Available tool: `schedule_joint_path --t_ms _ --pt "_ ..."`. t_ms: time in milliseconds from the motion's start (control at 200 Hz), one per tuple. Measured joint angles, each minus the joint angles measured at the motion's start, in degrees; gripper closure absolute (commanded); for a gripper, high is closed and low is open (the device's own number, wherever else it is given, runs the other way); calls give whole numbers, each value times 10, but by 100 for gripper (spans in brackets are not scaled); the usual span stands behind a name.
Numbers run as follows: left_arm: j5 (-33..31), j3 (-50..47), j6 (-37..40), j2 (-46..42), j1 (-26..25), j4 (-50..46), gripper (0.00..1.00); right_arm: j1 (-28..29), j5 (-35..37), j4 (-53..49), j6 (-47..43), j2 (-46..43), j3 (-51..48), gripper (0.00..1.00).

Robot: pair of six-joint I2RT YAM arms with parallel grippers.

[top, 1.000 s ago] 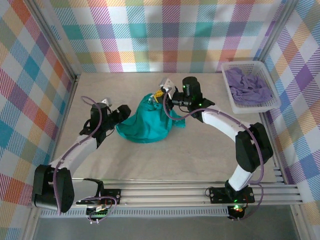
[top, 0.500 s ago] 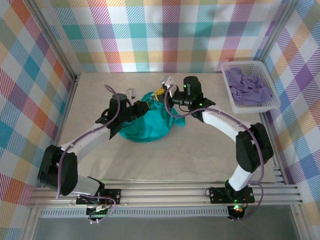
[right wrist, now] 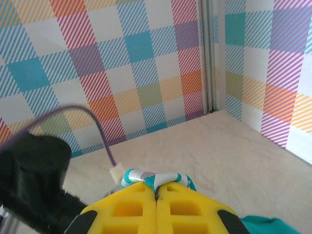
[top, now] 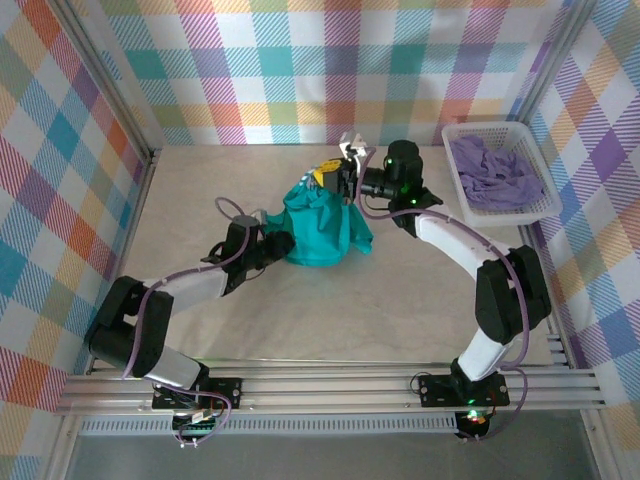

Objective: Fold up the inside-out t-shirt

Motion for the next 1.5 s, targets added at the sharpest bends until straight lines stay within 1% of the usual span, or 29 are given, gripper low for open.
schedule_joint_path --t_ms 125,195,315,435,525,585,640,720,780,800,915,950,970,995,1000,1025,1045,1160,1245,1385,1505 --pt "-5 -8 9 -10 0 -16 68 -2 -15 -15 -23 7 42 100" --pt "-11 -8 21 -30 0 -22 65 -3 -28 -31 -39 12 64 100" --pt "-30 -8 54 -83 4 -34 55 -3 -43 -75 -83 14 85 100" --pt "-49 -8 72 -115 27 -52 39 -7 -53 -113 -112 14 88 100" --pt "-56 -7 83 -108 47 -63 28 -9 -62 -134 -123 14 89 100" --pt "-55 3 97 -87 56 -77 24 -9 -68 -146 -126 14 93 100" --pt "-45 24 115 -55 59 -83 21 -10 -72 -154 -130 14 97 100" --pt "-22 51 137 -15 59 -82 20 -10 -77 -160 -133 14 101 100" --pt "-7 70 152 11 59 -75 22 -10 -79 -163 -134 14 103 100" --pt "-4 76 155 19 59 -73 25 -10 -80 -163 -134 14 103 100" --pt "12 121 177 68 59 -62 49 -10 -83 -168 -134 15 107 100" --pt "17 136 180 87 59 -52 59 -10 -83 -169 -134 15 107 100" --pt "21 143 185 94 59 -47 66 -10 -83 -170 -134 15 108 100" --pt "23 149 183 103 59 -40 79 -11 -83 -171 -134 15 109 100" --pt "25 151 184 106 59 -38 80 -11 -83 -172 -134 15 109 100" --pt "27 156 182 114 59 -32 94 -11 -83 -173 -134 15 110 100" --pt "30 158 184 117 59 -28 100 -12 -84 -173 -134 15 110 100" --pt "24 164 178 134 59 -19 100 -21 -90 -173 -133 15 111 100" --pt "-8 163 157 134 64 -19 100 -36 -100 -161 -115 15 111 100" --pt "-59 150 119 131 78 -35 100 -63 -117 -107 -61 14 111 100" --pt "-77 134 93 120 85 -57 100 -72 -127 -73 -24 14 111 100"
